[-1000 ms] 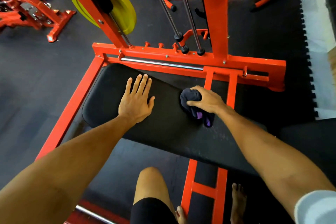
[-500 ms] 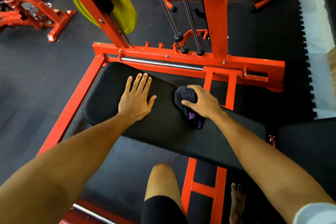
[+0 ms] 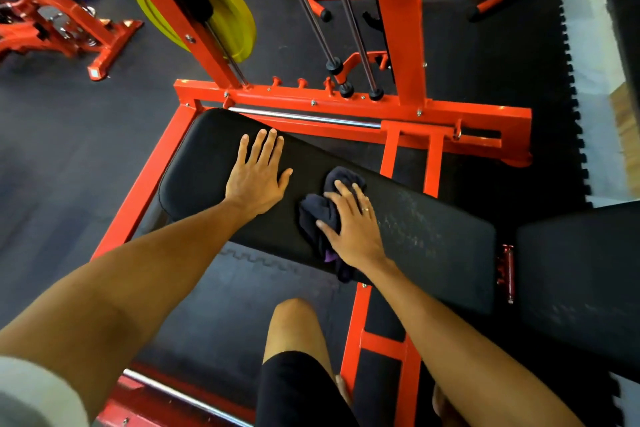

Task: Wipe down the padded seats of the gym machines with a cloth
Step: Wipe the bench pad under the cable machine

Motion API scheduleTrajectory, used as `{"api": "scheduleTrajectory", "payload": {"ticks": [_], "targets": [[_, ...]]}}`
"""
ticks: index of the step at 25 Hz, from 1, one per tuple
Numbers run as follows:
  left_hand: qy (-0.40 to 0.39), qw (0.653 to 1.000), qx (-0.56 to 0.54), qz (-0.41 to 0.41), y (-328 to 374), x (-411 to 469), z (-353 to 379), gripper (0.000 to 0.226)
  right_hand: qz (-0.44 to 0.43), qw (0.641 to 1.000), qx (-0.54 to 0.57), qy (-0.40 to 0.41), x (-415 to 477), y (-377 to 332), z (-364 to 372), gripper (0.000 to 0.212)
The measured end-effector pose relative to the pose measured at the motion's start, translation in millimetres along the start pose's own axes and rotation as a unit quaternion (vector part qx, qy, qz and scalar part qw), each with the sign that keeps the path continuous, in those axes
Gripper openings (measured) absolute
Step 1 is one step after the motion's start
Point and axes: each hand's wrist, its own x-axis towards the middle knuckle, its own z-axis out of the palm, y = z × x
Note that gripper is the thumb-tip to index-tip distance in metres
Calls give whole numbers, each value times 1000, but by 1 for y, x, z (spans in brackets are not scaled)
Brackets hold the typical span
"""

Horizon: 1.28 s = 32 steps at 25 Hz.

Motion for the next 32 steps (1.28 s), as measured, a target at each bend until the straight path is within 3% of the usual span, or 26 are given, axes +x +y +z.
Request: {"api": "scheduleTrajectory", "payload": {"ticks": [2, 4, 7, 8, 11, 15, 17, 19, 22, 24, 26, 28, 30, 32], "targets": [[-10, 1000, -16, -2, 2, -2, -2, 68, 30, 999, -18, -2, -10, 31, -6, 61], [-19, 999, -43, 12, 9, -9, -5, 65, 149, 988, 19, 21, 3, 50, -16, 63], [-34, 993, -18, 110, 32, -35, 5, 65, 287, 953, 81, 44, 42, 29, -21, 65], [-33, 991, -8, 128, 37, -43, 8, 65, 278, 957, 76, 39, 47, 11, -17, 65], [-19, 993, -9, 115, 41, -48, 13, 67, 147, 988, 45, 30, 14, -28, 2, 61], [-19, 994, -13, 111, 45, -47, 14, 67, 18, 1000, 11, -14, -49, 17, -4, 61], [-22, 994, -7, 109, 45, -47, 14, 66, 76, 997, 7, -4, -49, 46, -10, 62], [-26, 994, -11, 103, 45, -47, 11, 66, 201, 978, 54, 32, -26, 55, -14, 64], [-32, 994, -7, 101, 46, -48, 10, 66, 337, 934, 98, 63, 2, 14, -10, 65], [-31, 994, -4, 102, 45, -48, 10, 66, 278, 955, 82, 65, -6, -20, 3, 64], [-29, 994, 1, 104, 45, -48, 10, 66, 138, 989, 48, 28, -40, -32, 11, 62], [-27, 994, -2, 101, 46, -47, 10, 66, 29, 999, 16, -18, -69, -9, 6, 63], [-27, 994, -6, 102, 47, -46, 9, 66, 27, 999, -14, -31, -83, 31, -2, 65], [-26, 995, -4, 101, 46, -47, 9, 66, 138, 990, 15, -4, -81, 58, -9, 67]]}}
